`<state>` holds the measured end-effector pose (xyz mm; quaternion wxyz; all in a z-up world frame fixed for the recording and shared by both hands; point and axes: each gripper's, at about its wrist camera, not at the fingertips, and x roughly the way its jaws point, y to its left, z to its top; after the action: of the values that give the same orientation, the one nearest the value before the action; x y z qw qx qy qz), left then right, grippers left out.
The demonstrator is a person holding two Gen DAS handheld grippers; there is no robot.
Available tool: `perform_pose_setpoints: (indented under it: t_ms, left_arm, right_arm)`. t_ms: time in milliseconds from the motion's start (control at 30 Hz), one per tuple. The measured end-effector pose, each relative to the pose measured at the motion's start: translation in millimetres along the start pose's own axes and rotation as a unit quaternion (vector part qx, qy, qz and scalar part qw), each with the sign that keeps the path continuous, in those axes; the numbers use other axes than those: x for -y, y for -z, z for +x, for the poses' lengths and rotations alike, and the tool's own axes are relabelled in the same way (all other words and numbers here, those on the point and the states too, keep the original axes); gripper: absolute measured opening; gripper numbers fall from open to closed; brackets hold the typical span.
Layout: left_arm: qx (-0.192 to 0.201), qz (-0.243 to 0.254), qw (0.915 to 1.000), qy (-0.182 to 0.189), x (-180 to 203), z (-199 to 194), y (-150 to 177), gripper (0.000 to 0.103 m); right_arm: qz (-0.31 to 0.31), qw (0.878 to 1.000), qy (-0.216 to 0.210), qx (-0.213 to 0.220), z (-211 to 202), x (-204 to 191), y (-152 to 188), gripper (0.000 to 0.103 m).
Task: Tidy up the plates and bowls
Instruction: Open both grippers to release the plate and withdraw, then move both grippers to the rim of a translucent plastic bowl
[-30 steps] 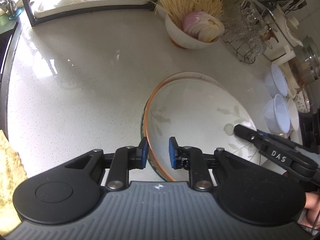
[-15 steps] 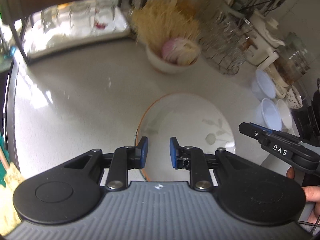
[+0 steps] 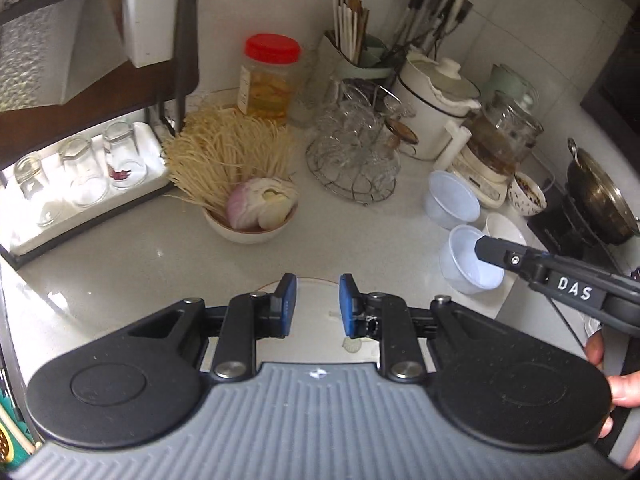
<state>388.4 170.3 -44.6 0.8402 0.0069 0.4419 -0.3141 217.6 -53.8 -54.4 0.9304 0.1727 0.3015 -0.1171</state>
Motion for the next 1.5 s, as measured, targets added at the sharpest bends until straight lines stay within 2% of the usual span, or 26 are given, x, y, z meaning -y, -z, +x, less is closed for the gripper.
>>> perform_pose_setpoints:
  t_ms: [200, 400, 600, 700, 733, 767, 833, 1033, 1267, 1400, 1500]
  left_arm:
    - [-0.021, 0.032, 0.999, 0.022, 13.9, 18.1, -3.8, 0.026]
    - [-0.027, 0.033, 0.9985, 0.034, 48.3, 45.2, -16.1, 0.026]
    - [-0.045, 0.011, 0.9976, 0.052, 97.1, 87.4, -29.2, 0.036]
    - [-0.051, 0.02, 0.9972, 0.05, 124.4, 108.7, -33.3, 0.04]
    - [-0.054, 0.02, 0.997, 0.052, 132.0, 115.2, -34.2, 0.042]
    - [-0.057, 0.02, 0.9968, 0.052, 139.2, 122.3, -35.1, 0.045]
    - [-0.061, 0.018, 0.9967, 0.05, 153.6, 138.7, -36.6, 0.046]
    - [-0.077, 0.003, 0.9963, 0.037, 175.1, 181.2, -34.5, 0.046]
    - [-0.099, -0.003, 0.9949, 0.021, 188.1, 211.3, -18.5, 0.046]
    - [-0.109, -0.024, 0.9937, 0.016, 188.8, 227.6, -12.6, 0.046]
    - [-0.111, -0.041, 0.9927, 0.022, 187.4, 237.7, -12.4, 0.046]
  right_arm:
    - [0.041, 0.999, 0.03, 0.004, -4.8, 22.0, 3.9, 0.023]
    - [0.069, 0.996, 0.05, -0.005, 5.9, 71.1, -0.5, 0.023]
    - [0.077, 0.995, 0.054, -0.022, 13.7, 123.0, -7.5, 0.023]
    - [0.082, 0.994, 0.058, -0.032, 17.6, 148.2, -9.7, 0.024]
    - [0.085, 0.994, 0.058, -0.035, 19.3, 156.8, -10.0, 0.028]
    - [0.089, 0.994, 0.057, -0.037, 21.3, 164.5, -9.4, 0.04]
    - [0.1, 0.993, 0.053, -0.043, 26.2, 180.4, -7.7, 0.053]
    - [0.139, 0.986, 0.049, -0.079, 47.3, 218.3, 0.1, 0.052]
    - [0.148, 0.982, 0.044, -0.105, 74.7, 239.3, 7.7, 0.052]
    - [0.16, 0.979, 0.032, -0.126, 91.5, 253.1, 11.0, 0.051]
    - [0.162, 0.977, 0.016, -0.138, 102.3, 259.1, 11.7, 0.042]
